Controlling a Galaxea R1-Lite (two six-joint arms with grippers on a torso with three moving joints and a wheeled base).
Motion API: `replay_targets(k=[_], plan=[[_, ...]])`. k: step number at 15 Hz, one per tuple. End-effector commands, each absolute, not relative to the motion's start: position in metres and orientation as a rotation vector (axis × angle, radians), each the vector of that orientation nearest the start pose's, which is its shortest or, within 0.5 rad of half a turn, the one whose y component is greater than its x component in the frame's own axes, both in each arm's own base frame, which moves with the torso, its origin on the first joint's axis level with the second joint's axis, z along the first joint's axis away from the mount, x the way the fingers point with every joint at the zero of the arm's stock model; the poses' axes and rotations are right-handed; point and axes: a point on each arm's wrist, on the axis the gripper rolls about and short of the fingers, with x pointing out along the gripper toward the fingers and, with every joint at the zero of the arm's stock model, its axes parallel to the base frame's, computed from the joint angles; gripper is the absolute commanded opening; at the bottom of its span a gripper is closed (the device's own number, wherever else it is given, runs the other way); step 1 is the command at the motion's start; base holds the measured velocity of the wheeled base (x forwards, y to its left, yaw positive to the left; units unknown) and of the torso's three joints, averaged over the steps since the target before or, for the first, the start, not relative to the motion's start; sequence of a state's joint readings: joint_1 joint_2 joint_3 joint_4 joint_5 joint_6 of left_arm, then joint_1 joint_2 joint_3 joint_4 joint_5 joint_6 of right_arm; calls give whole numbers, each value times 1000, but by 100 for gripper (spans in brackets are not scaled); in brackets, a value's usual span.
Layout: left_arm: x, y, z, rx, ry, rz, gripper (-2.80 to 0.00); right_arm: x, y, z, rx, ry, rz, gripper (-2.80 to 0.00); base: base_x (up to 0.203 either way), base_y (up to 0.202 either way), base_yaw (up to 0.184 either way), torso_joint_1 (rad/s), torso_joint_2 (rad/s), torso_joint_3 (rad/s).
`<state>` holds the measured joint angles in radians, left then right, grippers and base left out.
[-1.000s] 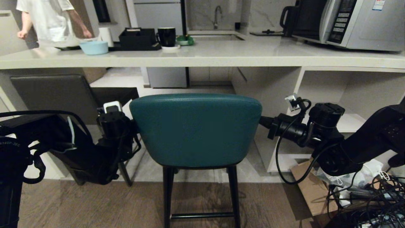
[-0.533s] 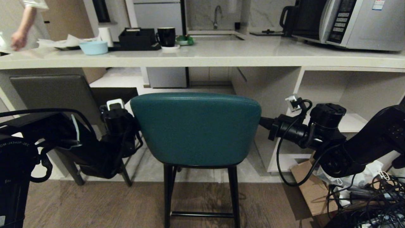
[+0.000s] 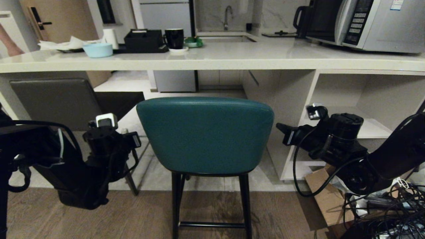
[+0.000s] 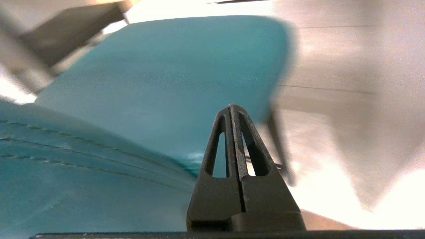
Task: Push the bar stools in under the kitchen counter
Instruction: Push the blue chair back under the dining table
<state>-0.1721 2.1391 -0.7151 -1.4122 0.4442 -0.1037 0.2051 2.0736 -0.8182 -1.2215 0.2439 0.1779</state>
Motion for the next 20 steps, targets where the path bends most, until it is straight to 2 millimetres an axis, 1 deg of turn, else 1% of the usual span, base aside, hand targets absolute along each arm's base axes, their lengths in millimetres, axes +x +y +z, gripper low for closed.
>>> replay_targets(k=[1,2,3,4,5,6,7,9,11,13,15,17,20], plan=[[334,-48,92,-101,1,250,-280,346,75,126,177,57,297,-280,0,0,0,0,0,0],[319,-47,87,-93,35,198,-280,335,72,128,178,67,277,-280,0,0,0,0,0,0],[302,-48,81,-82,86,122,-280,319,71,133,179,73,274,-280,0,0,0,0,0,0],[286,-53,78,-76,127,44,-280,303,75,140,179,74,290,-280,0,0,0,0,0,0],[274,-63,78,-71,142,-27,-280,288,81,147,177,82,313,-280,0,0,0,0,0,0],[267,-69,79,-63,148,-68,-280,273,92,153,170,110,337,-280,0,0,0,0,0,0],[266,-71,80,-54,144,-77,-280,260,104,154,150,176,340,-280,0,0,0,0,0,0],[261,-74,91,-59,115,-95,-280,245,128,155,110,228,310,-280,0,0,0,0,0,0],[254,-78,101,-49,157,-115,-280,238,145,155,88,246,323,-280,0,0,0,0,0,0],[259,-82,114,-52,153,-121,-280,239,154,156,66,282,326,-280,0,0,0,0,0,0],[262,-84,114,-43,157,-123,-280,248,166,155,39,313,288,-280,0,0,0,0,0,0],[264,-92,122,-58,96,-154,-280,255,178,150,19,327,282,-280,0,0,0,0,0,0],[264,-103,118,-41,93,-186,-280,257,193,146,3,335,314,-280,0,0,0,0,0,0]])
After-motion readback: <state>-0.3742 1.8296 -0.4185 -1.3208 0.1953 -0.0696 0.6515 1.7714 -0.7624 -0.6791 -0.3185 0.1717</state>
